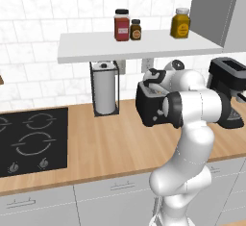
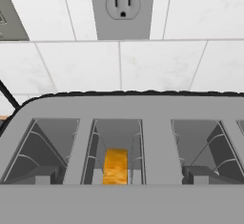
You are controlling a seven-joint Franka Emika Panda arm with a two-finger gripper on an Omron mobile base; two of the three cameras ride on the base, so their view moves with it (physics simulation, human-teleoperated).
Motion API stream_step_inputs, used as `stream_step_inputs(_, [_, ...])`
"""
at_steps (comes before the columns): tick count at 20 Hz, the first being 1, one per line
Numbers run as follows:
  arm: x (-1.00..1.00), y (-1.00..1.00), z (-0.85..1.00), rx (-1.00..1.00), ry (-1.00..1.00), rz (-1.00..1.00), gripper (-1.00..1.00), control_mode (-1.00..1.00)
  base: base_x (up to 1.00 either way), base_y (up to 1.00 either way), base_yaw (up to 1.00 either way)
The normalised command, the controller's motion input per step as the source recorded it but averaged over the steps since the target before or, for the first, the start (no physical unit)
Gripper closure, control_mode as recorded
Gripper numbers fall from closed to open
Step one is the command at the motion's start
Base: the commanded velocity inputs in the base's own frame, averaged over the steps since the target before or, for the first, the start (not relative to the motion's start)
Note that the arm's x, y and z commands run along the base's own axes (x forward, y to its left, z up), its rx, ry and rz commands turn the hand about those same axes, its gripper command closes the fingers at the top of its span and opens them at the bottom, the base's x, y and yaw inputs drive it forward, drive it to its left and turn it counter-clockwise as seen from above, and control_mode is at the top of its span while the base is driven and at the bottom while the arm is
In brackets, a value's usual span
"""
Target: Start the toaster. Once the lever pops up, take the bread to the plate on the dining counter.
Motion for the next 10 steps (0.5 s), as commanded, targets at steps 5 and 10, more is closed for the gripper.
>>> stream_step_inputs(5, [0.0,0.0,0.0,0.0,0.0,0.0,-1.0,-1.0,0.0,0.0,0.0])
stream_step_inputs(10, [0.0,0.0,0.0,0.0,0.0,0.0,-1.0,-1.0,0.0,0.0,0.0])
